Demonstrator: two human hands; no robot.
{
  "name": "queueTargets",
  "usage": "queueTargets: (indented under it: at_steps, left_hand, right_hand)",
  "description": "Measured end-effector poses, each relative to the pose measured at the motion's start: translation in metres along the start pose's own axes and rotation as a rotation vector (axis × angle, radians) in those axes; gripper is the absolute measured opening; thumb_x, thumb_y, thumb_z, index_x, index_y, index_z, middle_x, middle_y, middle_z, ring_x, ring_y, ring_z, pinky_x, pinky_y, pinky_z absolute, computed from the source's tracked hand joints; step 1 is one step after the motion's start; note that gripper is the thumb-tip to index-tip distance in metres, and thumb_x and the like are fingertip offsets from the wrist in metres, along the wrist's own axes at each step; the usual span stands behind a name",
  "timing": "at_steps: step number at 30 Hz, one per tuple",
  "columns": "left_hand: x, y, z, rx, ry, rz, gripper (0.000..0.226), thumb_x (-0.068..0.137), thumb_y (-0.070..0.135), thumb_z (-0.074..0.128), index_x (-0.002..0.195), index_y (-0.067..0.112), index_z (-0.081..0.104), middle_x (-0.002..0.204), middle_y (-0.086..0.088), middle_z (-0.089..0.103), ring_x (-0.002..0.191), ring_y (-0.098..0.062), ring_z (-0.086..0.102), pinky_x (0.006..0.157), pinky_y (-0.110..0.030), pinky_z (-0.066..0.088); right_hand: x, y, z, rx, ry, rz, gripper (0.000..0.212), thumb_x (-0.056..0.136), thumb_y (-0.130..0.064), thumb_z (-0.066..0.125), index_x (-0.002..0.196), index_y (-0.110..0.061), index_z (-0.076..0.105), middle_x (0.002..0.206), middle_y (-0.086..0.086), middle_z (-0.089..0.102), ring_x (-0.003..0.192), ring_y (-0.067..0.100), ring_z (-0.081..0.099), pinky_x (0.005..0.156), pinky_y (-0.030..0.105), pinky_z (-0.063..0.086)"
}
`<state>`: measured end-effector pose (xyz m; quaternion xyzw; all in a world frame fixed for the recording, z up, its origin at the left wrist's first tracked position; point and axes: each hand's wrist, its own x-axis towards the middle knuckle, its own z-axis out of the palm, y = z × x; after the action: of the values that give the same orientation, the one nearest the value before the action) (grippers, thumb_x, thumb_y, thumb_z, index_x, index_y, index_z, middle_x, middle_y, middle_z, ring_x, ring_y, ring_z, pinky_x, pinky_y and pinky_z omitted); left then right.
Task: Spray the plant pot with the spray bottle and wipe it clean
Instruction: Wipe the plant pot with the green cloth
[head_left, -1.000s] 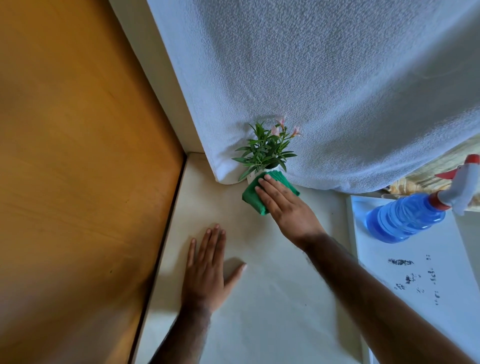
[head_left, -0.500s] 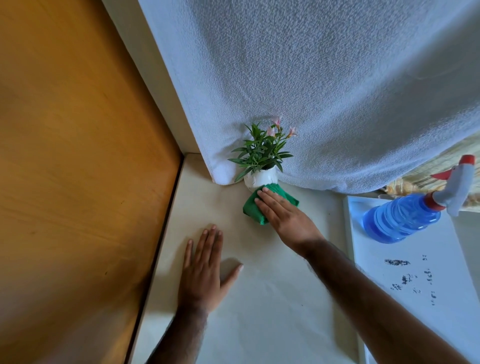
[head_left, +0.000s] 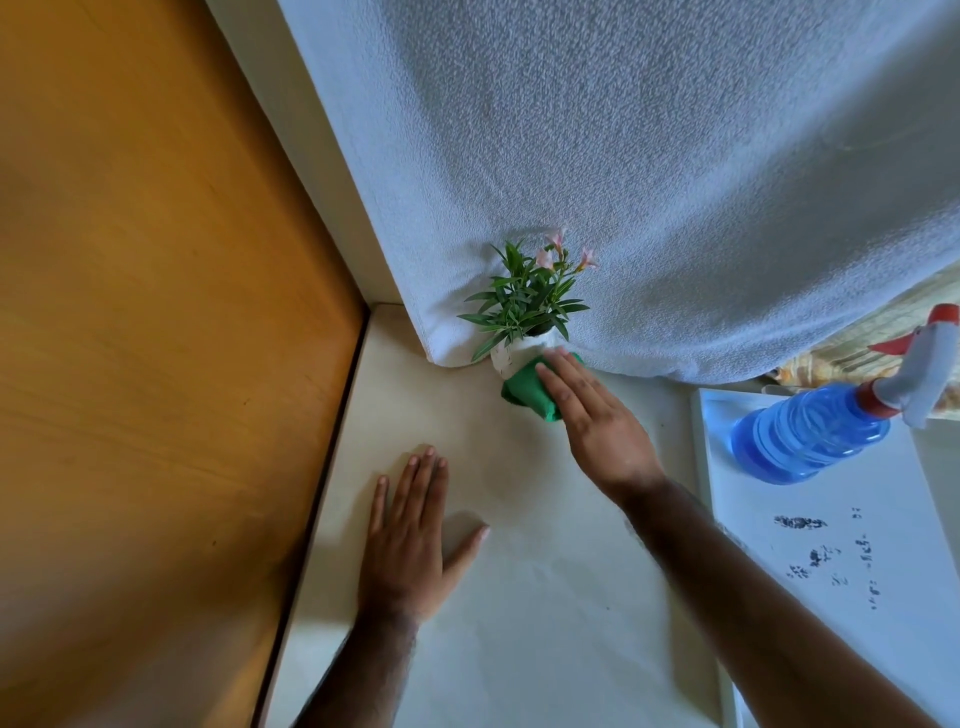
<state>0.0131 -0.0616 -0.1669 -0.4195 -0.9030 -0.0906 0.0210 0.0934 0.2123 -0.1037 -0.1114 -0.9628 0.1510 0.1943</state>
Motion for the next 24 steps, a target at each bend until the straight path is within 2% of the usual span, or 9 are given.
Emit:
queueTargets:
  at_steps: [2, 5, 7, 12, 16, 21, 24]
  left_hand:
    - [0.0, 0.0, -0.001, 0.004, -0.014, -0.005, 0.094, 0.096, 0.077, 0.038, 0.163, 0.012, 0.029, 0.174, -0.005, 0.026, 0.16, -0.022, 0.025, 0.124, -0.058, 0.033]
    - [-0.001, 0.0, -0.001, -0.003, -0.006, -0.003, 0.093, 0.096, 0.076, 0.039, 0.162, 0.011, 0.032, 0.173, -0.006, 0.029, 0.16, -0.023, 0.027, 0.123, -0.059, 0.035]
    - [-0.001, 0.0, 0.0, -0.006, -0.001, -0.003, 0.093, 0.096, 0.076, 0.039, 0.162, 0.011, 0.033, 0.173, -0.006, 0.029, 0.16, -0.023, 0.027, 0.123, -0.059, 0.034]
    - [0.0, -0.002, 0.001, -0.016, -0.003, -0.003, 0.092, 0.096, 0.075, 0.041, 0.163, 0.013, 0.031, 0.174, -0.005, 0.027, 0.16, -0.022, 0.025, 0.125, -0.058, 0.031]
    - [0.0, -0.002, 0.0, -0.017, -0.035, -0.012, 0.093, 0.095, 0.077, 0.039, 0.164, 0.015, 0.026, 0.175, -0.004, 0.024, 0.161, -0.021, 0.021, 0.127, -0.057, 0.028]
    - [0.001, -0.005, -0.002, -0.018, -0.065, -0.025, 0.094, 0.095, 0.079, 0.034, 0.166, 0.018, 0.021, 0.176, -0.002, 0.02, 0.162, -0.019, 0.016, 0.129, -0.054, 0.024]
    - [0.0, -0.005, -0.002, -0.031, -0.05, -0.023, 0.093, 0.096, 0.079, 0.032, 0.165, 0.017, 0.023, 0.175, -0.003, 0.024, 0.162, -0.02, 0.02, 0.129, -0.054, 0.024]
  right_hand:
    - [0.005, -0.001, 0.003, 0.007, 0.008, 0.035, 0.052, 0.097, 0.003, 0.036, 0.148, 0.0, 0.046, 0.158, 0.016, 0.04, 0.147, 0.029, 0.034, 0.123, 0.028, 0.016]
    - [-0.001, -0.002, 0.013, 0.025, -0.055, 0.06, 0.058, 0.093, 0.013, 0.051, 0.149, 0.0, 0.044, 0.161, 0.015, 0.034, 0.148, 0.03, 0.032, 0.12, 0.037, 0.021]
    - [-0.007, -0.001, 0.017, 0.039, -0.101, 0.101, 0.061, 0.093, 0.013, 0.053, 0.151, -0.003, 0.042, 0.164, 0.011, 0.027, 0.148, 0.029, 0.031, 0.118, 0.039, 0.026]
    - [-0.015, -0.007, 0.013, 0.012, -0.147, 0.16, 0.066, 0.087, 0.017, 0.058, 0.149, -0.002, 0.045, 0.163, 0.017, 0.03, 0.144, 0.036, 0.04, 0.111, 0.04, 0.029]
    - [-0.02, -0.018, -0.012, 0.034, -0.106, 0.177, 0.06, 0.089, 0.015, 0.06, 0.146, 0.0, 0.049, 0.16, 0.018, 0.036, 0.14, 0.037, 0.046, 0.106, 0.045, 0.043]
    - [-0.054, -0.026, -0.055, 0.031, -0.001, 0.211, 0.064, 0.088, 0.016, 0.062, 0.147, -0.002, 0.048, 0.16, 0.015, 0.039, 0.139, 0.034, 0.048, 0.108, 0.044, 0.046]
    - [-0.093, -0.021, -0.079, -0.004, 0.046, 0.25, 0.067, 0.088, 0.015, 0.061, 0.149, -0.006, 0.046, 0.161, 0.01, 0.037, 0.142, 0.029, 0.045, 0.107, 0.043, 0.047]
